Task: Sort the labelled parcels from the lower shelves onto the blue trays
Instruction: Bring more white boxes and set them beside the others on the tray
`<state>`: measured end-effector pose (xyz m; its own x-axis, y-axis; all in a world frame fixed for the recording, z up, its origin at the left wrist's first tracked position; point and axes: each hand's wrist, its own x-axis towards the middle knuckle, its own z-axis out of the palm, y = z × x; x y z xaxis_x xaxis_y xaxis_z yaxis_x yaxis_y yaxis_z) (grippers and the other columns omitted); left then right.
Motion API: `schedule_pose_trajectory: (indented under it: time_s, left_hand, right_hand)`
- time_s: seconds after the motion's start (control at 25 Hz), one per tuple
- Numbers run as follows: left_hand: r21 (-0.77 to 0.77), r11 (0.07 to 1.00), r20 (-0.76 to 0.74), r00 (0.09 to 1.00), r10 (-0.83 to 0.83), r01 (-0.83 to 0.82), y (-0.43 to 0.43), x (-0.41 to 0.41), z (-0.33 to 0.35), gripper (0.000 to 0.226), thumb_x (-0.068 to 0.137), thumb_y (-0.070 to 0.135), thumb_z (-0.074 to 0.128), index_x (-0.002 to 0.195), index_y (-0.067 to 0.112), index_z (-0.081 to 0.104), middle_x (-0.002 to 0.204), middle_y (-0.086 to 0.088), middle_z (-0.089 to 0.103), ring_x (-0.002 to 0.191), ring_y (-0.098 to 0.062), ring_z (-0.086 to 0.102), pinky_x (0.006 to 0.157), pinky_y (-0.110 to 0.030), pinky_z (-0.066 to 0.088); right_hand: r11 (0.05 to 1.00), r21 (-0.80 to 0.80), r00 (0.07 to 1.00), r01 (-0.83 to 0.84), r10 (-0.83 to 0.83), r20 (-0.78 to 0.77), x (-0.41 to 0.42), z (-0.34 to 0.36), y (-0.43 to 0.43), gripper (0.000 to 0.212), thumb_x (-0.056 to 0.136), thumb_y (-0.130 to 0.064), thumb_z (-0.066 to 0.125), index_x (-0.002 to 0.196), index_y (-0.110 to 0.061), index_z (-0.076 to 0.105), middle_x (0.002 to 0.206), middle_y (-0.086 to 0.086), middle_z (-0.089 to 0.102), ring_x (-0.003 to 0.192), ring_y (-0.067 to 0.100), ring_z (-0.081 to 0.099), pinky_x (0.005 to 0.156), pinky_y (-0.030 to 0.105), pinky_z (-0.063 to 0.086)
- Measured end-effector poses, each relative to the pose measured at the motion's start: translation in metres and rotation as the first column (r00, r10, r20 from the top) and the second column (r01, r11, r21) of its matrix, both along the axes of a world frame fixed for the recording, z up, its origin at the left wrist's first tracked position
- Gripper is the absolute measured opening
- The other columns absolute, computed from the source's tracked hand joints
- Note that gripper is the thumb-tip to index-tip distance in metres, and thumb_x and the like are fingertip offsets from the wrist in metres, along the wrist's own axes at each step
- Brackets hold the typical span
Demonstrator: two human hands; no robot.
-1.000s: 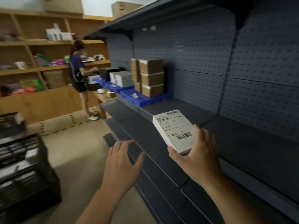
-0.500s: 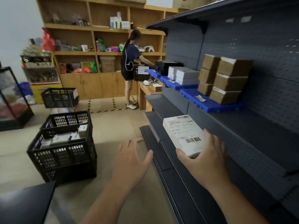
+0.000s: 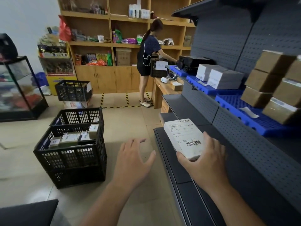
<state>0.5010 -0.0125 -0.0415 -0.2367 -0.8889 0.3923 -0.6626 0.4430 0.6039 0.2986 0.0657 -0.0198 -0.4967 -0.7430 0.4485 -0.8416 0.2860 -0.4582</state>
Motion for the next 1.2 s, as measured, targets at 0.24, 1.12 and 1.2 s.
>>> schedule_pose_trajectory:
  time_s: [0.24,1.12,1.2]
  left_hand:
    - [0.023,1.000,0.033,0.999,0.007,-0.007,-0.125,-0.031,0.004,0.054,0.090,0.052,0.063,0.138,0.032,0.049,0.131,0.022,0.046,0.125,0.004,0.034,0.109,-0.019,0.029]
    - [-0.052,0.926,0.009,0.928,-0.373,0.373,-0.565,-0.199,0.040,0.060,0.089,0.055,0.063,0.141,0.029,0.047,0.134,0.011,0.054,0.124,-0.008,0.048,0.098,-0.023,0.037]
    - [-0.090,0.901,0.030,0.905,-0.424,0.425,-0.587,-0.237,0.048,0.062,0.089,0.053,0.065,0.142,0.025,0.049,0.136,0.008,0.054,0.127,-0.011,0.047,0.101,-0.025,0.038]
  right_hand:
    - [1.000,-0.028,0.999,0.000,0.001,0.048,-0.036,-0.004,-0.135,0.109,0.063,-0.061,0.081,0.148,-0.006,0.040,0.133,0.014,0.053,0.120,0.035,0.044,0.102,0.047,0.034]
    - [0.935,-0.138,0.944,0.328,-0.329,0.021,-0.128,0.043,-0.508,0.111,0.064,-0.076,0.060,0.152,-0.016,0.030,0.141,0.006,0.045,0.131,0.027,0.038,0.106,0.047,0.037]
    - [0.912,-0.172,0.927,0.373,-0.375,0.016,-0.150,0.051,-0.523,0.112,0.064,-0.075,0.060,0.153,-0.015,0.029,0.142,0.006,0.045,0.132,0.028,0.037,0.108,0.047,0.035]
